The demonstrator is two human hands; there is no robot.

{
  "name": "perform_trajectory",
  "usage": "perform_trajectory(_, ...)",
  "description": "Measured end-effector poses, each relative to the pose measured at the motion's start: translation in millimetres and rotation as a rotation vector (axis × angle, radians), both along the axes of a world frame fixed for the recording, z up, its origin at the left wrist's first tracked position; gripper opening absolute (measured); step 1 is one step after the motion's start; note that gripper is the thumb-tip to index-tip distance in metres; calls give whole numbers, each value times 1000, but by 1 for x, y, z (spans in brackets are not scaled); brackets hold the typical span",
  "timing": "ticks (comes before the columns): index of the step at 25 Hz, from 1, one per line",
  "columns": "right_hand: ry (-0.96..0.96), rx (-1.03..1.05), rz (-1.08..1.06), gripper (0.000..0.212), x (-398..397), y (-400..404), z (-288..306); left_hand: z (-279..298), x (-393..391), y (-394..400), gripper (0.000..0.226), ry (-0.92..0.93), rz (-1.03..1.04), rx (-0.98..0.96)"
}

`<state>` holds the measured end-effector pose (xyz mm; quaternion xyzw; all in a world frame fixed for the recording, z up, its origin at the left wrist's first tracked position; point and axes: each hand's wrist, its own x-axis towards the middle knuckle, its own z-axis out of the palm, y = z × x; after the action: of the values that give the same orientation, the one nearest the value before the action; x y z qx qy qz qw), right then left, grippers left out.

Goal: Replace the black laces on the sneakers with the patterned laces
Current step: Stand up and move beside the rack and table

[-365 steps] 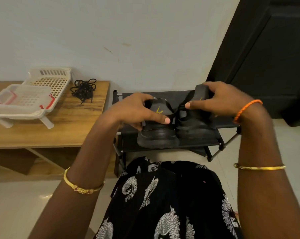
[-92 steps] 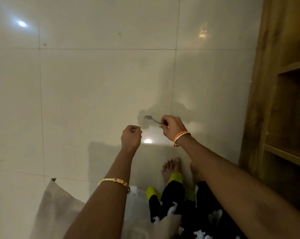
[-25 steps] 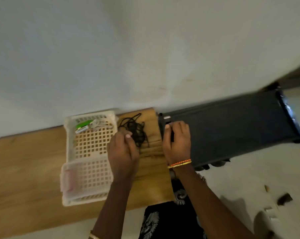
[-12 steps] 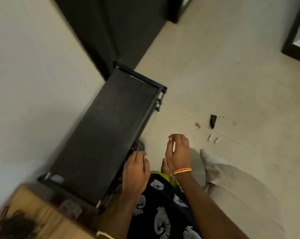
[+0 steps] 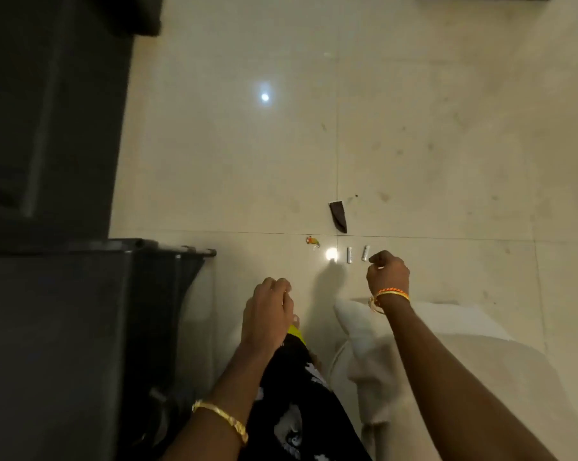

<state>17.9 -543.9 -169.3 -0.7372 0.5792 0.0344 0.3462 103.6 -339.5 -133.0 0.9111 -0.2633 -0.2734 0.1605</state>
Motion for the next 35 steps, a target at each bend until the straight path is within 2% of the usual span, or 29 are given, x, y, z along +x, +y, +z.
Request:
perform_trajectory(4,92,128,-217,25,-6,-58,-92,-98,36,-67,26,7,-140,21)
perform_trajectory(9,116,207,-173,39,-13,-66,-210,-226,55,-125,43,10,-345,130)
perform_trajectory(12,132,103,-159,35,-10,-54,-240,-267,51,-128,51,-57,-415,219)
perform_trajectory(14,155,41,-172,30,-8,-55,-248,-281,50,-132,44,-157,-414,232)
perform_trajectory(16,152,44,-176,27,-9,-57,-249,-285,54,-134,31,-165,-374,243)
perform_trajectory(19,74,94,-226,23,-8,-56,-232,-270,61,-132,27,-1,-169,199)
perform_trajectory(21,-13,148,-265,18,0,-53,-207,-241,69,-129,22,158,46,67)
perform_trajectory(24,-164,200,-262,12,22,-44,-146,-169,82,-125,11,431,359,-138)
perform_trajectory(26,-284,237,-250,14,41,-34,-97,-119,90,-119,12,534,477,-232)
perform_trajectory(28,-347,294,-185,21,62,-23,-48,-69,95,-106,18,588,566,-300)
perform_trajectory(32,-436,444,31,5,105,13,52,34,104,-64,18,578,782,-436)
perform_trajectory(35,-453,423,213,7,116,41,88,77,91,-37,20,578,882,-524)
